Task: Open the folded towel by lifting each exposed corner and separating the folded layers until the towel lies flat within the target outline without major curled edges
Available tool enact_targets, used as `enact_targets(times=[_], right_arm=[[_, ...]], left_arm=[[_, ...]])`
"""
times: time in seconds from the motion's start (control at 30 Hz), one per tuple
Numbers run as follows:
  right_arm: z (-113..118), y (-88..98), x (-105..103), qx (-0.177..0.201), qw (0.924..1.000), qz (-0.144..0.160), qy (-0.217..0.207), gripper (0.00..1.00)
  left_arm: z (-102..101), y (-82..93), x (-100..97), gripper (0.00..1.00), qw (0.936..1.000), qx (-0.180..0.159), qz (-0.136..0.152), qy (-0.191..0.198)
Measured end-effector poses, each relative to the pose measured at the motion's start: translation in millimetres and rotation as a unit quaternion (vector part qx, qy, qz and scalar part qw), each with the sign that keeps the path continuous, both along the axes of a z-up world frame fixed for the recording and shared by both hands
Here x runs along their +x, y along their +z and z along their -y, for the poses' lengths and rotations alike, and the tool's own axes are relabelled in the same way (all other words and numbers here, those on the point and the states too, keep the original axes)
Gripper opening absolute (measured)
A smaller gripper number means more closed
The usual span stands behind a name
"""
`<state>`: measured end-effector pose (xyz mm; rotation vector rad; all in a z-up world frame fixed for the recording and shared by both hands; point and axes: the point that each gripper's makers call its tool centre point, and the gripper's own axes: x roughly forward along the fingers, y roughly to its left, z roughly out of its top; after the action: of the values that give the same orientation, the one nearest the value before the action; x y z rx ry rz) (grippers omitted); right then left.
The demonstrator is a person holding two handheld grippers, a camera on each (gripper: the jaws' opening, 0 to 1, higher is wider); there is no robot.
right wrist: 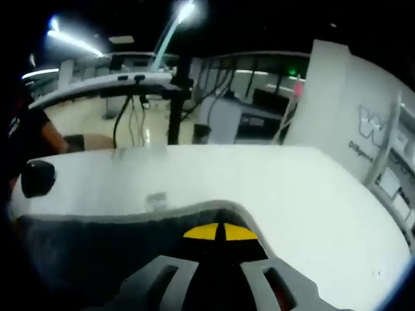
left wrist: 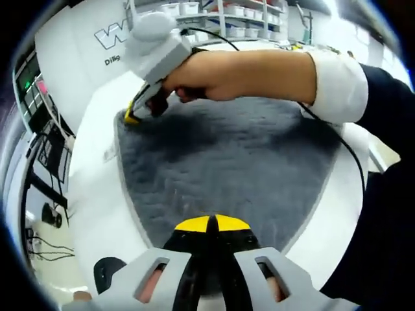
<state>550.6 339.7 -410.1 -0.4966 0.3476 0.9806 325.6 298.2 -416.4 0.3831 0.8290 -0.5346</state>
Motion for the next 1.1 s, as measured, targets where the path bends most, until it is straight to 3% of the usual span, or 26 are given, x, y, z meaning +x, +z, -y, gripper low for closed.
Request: enact_targets(times=[0.07, 0.2, 0.33, 0.4, 0.43, 0.5, 0.73, 0.87, 0.93, 1.03, 1.1], right_arm=[[1.9, -5.3, 5.4, -0.012, 0.9999, 0.001, -0.004, 0.00], [6.1, -3.5, 7.7, 0.040, 0.9986, -0.021, -0.027, 0.00], [12.8, 0.5, 3.0, 0.038, 0.9983, -0.036, -0.024, 0.00], [13.9, 19.1, -1.6, 0.081, 0.9958, -0.038, -0.020, 0.00], [16.4, 28.1, -5.5, 0.094, 0.9947, -0.040, -0.013, 0.00], [28.5, 42.4, -9.0, 0.096, 0.9945, -0.039, -0.015, 0.00], [63.0, 85.6, -22.6, 0.119, 0.9923, -0.034, -0.009, 0.00], [81.7, 102.1, -31.6, 0.104, 0.9944, -0.019, 0.002, 0.00], [87.2, 115.7, -42.1, 0.127, 0.9915, -0.017, 0.025, 0.00], [107.0, 126.9, -52.6, 0.129, 0.9907, -0.016, 0.040, 0.00], [119.5, 133.1, -54.3, 0.114, 0.9912, 0.032, 0.060, 0.00]], left_arm=[[-0.1, -0.2, 0.3, 0.01, 1.0000, -0.003, -0.003, 0.005], [1.0, -0.9, -0.7, 0.01, 0.9999, -0.007, -0.006, 0.011], [2.7, -0.4, 0.3, 0.01, 0.9999, -0.004, -0.004, 0.010], [8.9, 4.7, 4.2, 0.01, 0.9999, -0.010, 0.012, -0.002], [14.4, 10.3, 7.5, 0.01, 0.9993, -0.028, 0.023, -0.003], [20.7, 21.5, 12.9, 0.01, 0.9979, -0.055, 0.036, 0.007], [43.2, 46.0, 24.8, 0.01, 0.9929, -0.079, 0.087, -0.020], [55.5, 61.5, 34.1, 0.01, 0.9862, -0.127, 0.106, -0.011], [62.7, 70.8, 38.5, 0.01, 0.9801, -0.160, 0.117, -0.015], [70.3, 84.7, 42.7, 0.01, 0.9679, -0.213, 0.132, -0.020], [68.8, 86.3, 44.1, 0.01, 0.9666, -0.212, 0.141, -0.029]])
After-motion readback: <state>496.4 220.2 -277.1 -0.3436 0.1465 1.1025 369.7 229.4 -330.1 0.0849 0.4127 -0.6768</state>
